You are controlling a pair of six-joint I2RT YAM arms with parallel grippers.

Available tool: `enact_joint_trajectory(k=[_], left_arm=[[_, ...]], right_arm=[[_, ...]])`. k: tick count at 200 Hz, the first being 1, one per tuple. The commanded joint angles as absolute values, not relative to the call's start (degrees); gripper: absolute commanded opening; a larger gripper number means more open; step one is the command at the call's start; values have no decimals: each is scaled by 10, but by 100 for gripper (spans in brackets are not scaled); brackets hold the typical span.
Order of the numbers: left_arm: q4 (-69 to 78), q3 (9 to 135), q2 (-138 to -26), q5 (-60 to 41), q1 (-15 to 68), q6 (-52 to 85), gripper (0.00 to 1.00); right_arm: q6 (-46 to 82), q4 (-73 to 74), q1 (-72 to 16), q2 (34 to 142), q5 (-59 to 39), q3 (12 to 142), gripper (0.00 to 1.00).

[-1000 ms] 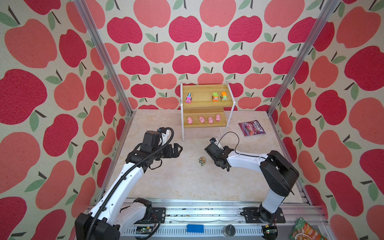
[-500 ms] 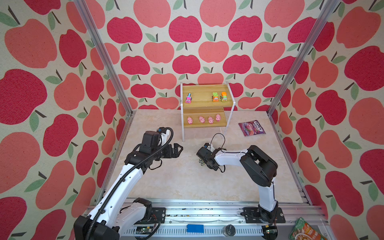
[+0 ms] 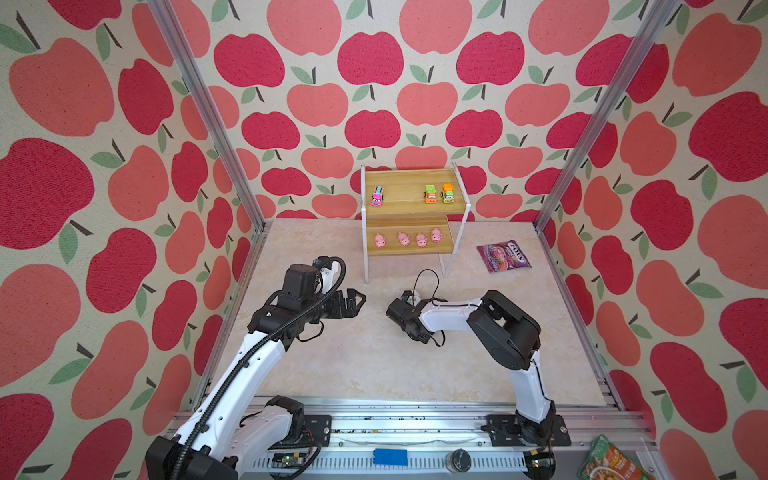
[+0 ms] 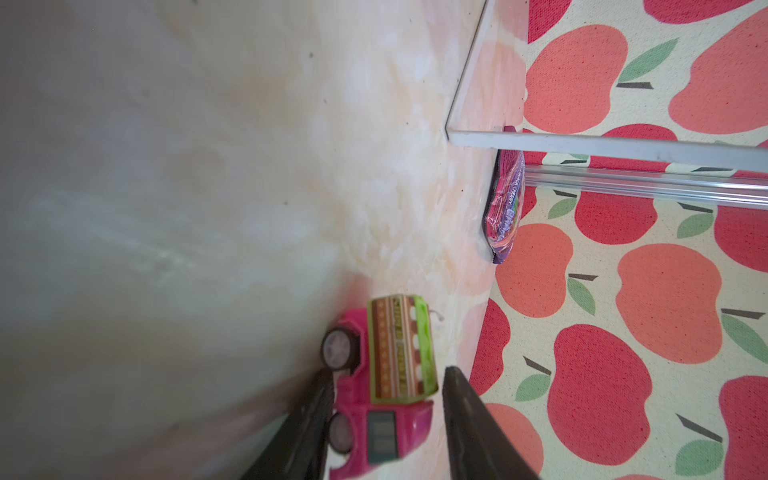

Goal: Place and organize the plastic toys onto the shelf

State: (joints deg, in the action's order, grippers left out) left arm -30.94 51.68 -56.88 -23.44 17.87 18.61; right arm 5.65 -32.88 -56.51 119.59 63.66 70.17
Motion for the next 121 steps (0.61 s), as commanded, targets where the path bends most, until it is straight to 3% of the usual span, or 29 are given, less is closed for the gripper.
enact_joint_trajectory(k=[1,80,121], left_arm=[[-305,511,-560,-241,181,189,100],[-296,520,-578,-243,182,185,99],[-301,530,-580,-239,183,168,99]], right_arm=[[78,-326,-580,1181,605,688,51],[75,-263,-567,1045,545,634,59],[96,-202,-553,945,449,590,67]])
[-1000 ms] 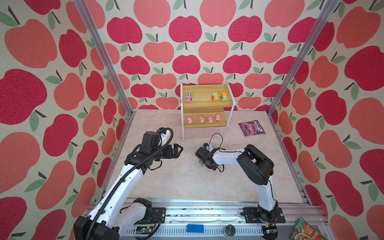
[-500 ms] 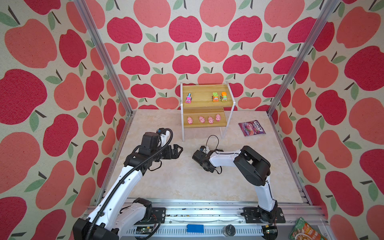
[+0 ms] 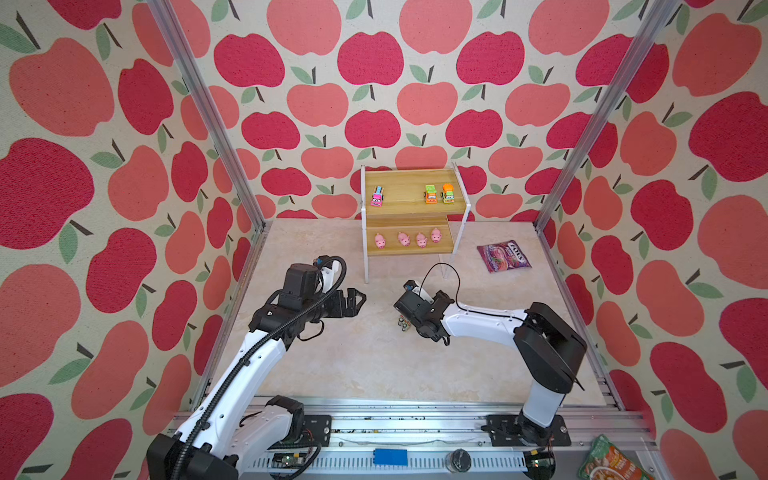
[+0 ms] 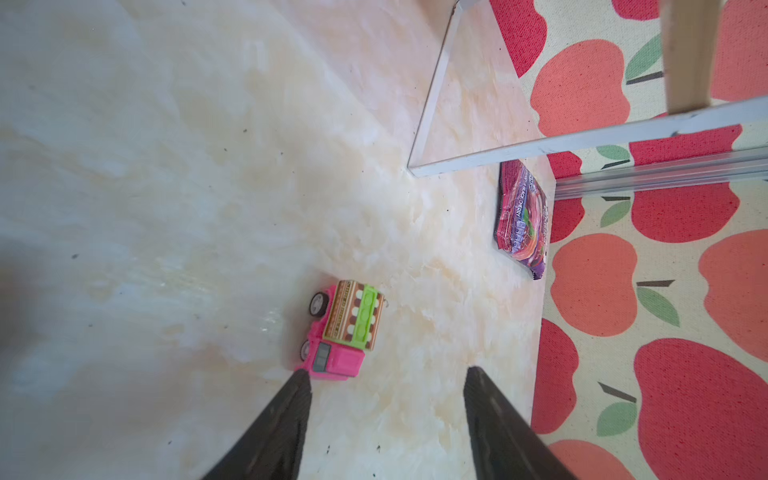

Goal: Place and organize the plastic toys onto the shelf

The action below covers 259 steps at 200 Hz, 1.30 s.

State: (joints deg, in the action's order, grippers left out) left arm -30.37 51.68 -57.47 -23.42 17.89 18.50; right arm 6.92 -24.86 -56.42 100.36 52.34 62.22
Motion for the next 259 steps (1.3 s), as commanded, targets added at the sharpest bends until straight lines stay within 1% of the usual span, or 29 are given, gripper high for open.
enact_joint_trajectory(k=[1,42,68,86,108,136,152,190,238,259], left_arm=[[-301,530,-580,-239,184,167,99],[-308,558,-580,-213,197,133,99],[-317,593,-594,-195,218,103,99],[-322,614,-605,-183,238,76,99],[-318,621,-613,-179,259,44,99],[-297,596,-609,-189,277,16,99],[-283,577,-600,-195,278,8,99],[-252,537,-577,-202,278,8,99],[-247,529,-580,-205,274,14,99],[-245,527,-580,-210,268,17,99]], right_arm=[[97,-200,-553,944,445,588,67],[146,-180,-532,870,396,555,78],[188,-145,-520,830,360,522,81],[226,-102,-508,805,339,485,80],[266,-54,-489,787,316,441,77],[310,-21,-461,777,298,400,75],[324,6,-444,775,261,376,74],[315,53,-431,776,237,342,72],[290,58,-413,792,233,347,70],[277,66,-401,809,215,356,68]])
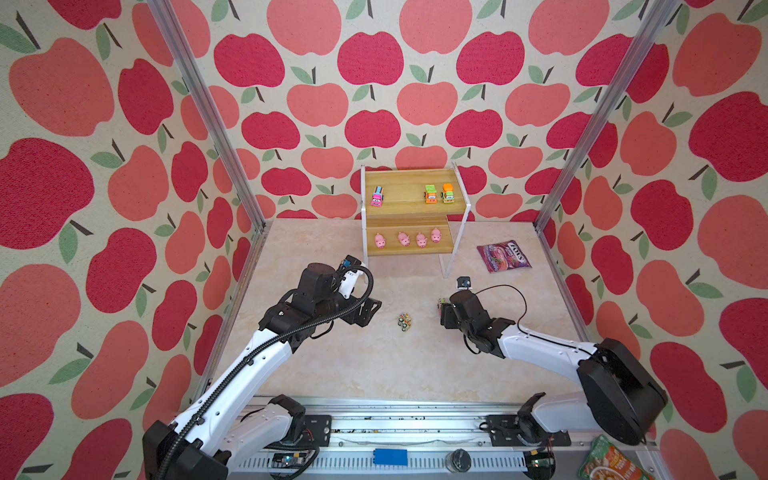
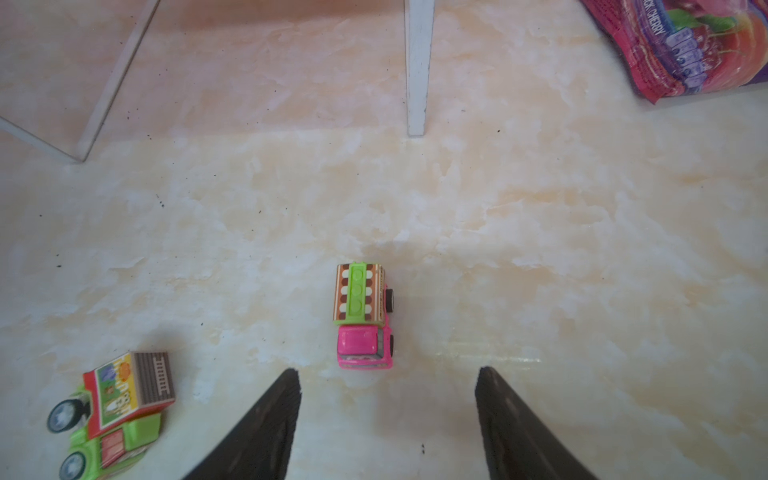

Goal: Place and organize the plastic toys onto the shelf

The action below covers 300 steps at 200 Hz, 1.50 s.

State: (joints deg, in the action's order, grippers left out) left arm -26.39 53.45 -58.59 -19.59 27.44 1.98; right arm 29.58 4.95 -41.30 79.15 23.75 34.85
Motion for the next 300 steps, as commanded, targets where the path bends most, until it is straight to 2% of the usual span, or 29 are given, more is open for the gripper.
enact_joint_trajectory(k=[1,44,104,177,221,255,300], left_arm=[[-245,527,-579,-210,267,17,99],[-240,522,-576,-214,258,19,99],[-234,520,-580,-224,247,25,99],[-232,519,-577,-226,241,26,99],[-232,518,-577,-221,240,25,99],[-231,517,-576,-221,238,25,99],[-231,517,-576,-222,236,27,99]], right_arm=[[276,67,-400,810,213,357,68],[238,83,-386,853,165,382,67],[220,79,-381,906,164,409,66],[213,104,-368,938,151,419,54],[217,103,-368,957,134,431,38],[219,86,-368,955,126,435,38],[207,61,-369,909,119,437,28]])
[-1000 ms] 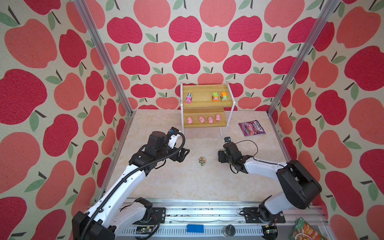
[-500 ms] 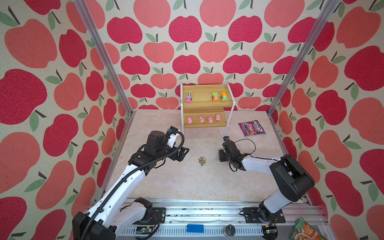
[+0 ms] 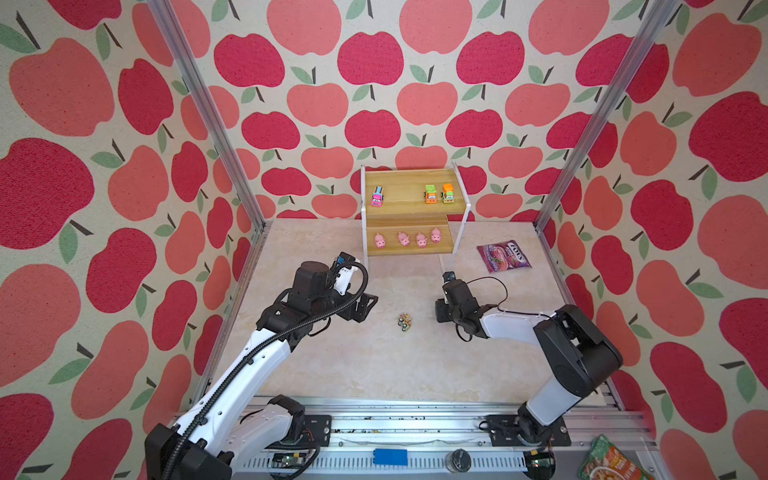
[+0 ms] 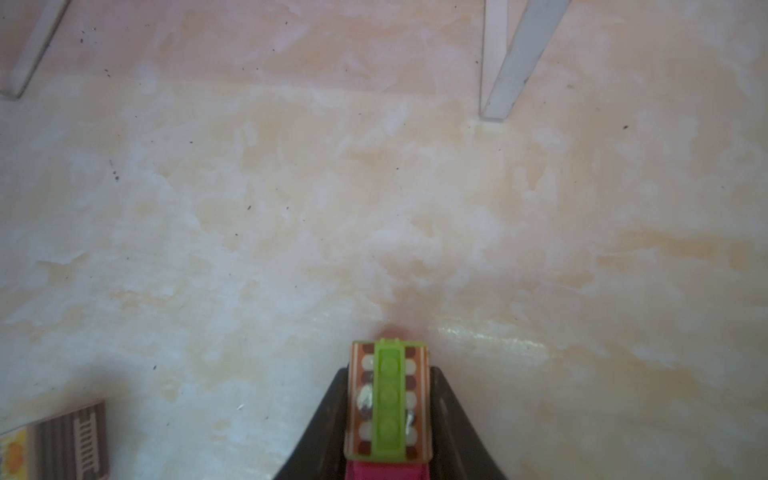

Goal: Place and organize the plastic toys onto the shelf

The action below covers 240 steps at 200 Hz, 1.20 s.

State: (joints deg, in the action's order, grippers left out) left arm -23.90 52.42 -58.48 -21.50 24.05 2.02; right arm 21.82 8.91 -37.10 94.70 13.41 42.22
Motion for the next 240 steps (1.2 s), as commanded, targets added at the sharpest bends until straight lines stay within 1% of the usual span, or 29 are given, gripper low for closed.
enact_joint_trajectory(k=[1,19,60,93,123,144,164,216,240], left_arm=[[-231,517,-576,-222,236,27,99],[-229,517,-577,-222,236,28,99],[-227,516,-575,-219,229,29,99],[-222,518,-571,-231,214,38,99],[-223,528,-570,-242,204,49,99],[-231,544,-569,-237,204,57,99],[-245,567,-572,-227,204,66,99],[-279,637,-597,-182,204,82,99],[-271,640,-606,-175,203,74,99]], right_arm=[[206,60,-370,907,119,438,28],[195,23,-370,870,109,453,28],[177,-109,-378,782,86,519,28],[151,-200,-397,730,112,595,28],[130,-270,-411,724,139,699,28],[118,-305,-419,742,159,786,27],[110,-328,-418,781,167,882,27],[110,-373,-417,932,182,1127,28],[119,-387,-417,1002,191,1220,27]])
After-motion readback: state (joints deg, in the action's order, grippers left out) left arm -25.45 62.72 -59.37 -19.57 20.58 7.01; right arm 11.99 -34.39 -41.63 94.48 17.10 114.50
